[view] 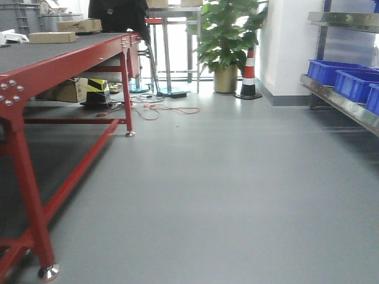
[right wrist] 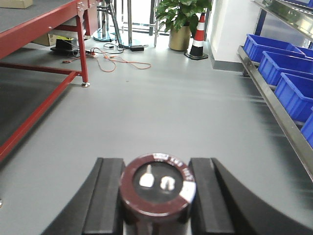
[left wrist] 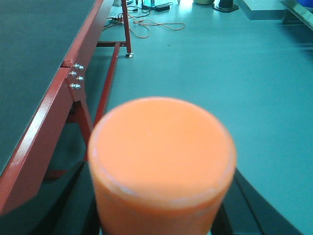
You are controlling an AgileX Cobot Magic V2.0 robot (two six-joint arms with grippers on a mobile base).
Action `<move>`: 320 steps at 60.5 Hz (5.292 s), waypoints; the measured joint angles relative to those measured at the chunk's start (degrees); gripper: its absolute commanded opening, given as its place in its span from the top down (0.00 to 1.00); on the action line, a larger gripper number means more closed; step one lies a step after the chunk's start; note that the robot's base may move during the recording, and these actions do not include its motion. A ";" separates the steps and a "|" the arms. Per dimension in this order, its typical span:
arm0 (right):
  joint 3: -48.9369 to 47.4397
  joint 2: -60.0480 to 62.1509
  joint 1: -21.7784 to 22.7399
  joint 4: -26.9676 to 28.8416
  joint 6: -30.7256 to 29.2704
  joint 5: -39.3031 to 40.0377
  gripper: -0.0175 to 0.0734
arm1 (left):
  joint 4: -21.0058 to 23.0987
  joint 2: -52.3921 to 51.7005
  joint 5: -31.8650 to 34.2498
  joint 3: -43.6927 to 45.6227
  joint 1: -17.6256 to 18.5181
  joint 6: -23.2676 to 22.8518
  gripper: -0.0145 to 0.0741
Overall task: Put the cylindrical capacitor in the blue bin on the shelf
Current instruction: 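Drive the base away from the table toward the bin shelf, then approach the shelf and position grippers above the blue bins, then lower left gripper into a blue bin and release orange cylinder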
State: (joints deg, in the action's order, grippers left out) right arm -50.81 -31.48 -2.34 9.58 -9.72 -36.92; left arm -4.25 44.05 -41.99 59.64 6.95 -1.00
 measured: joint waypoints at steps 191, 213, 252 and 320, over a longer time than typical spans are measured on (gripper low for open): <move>0.00 0.00 0.00 0.00 0.00 0.00 0.97 | -0.33 0.00 0.10 0.00 0.00 0.00 0.96; 0.00 0.00 0.00 0.00 0.00 0.00 0.97 | -0.33 0.00 0.10 0.00 0.00 0.00 0.96; 0.00 0.00 0.00 0.00 0.00 0.00 0.97 | -0.33 0.00 0.10 0.00 0.00 0.00 0.96; 0.00 0.00 0.00 0.00 0.00 0.00 0.97 | -0.33 0.00 0.10 0.00 0.00 0.00 0.96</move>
State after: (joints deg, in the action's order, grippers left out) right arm -50.81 -31.48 -2.34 9.58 -9.72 -36.92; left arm -4.58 44.05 -41.89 59.64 6.95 -1.00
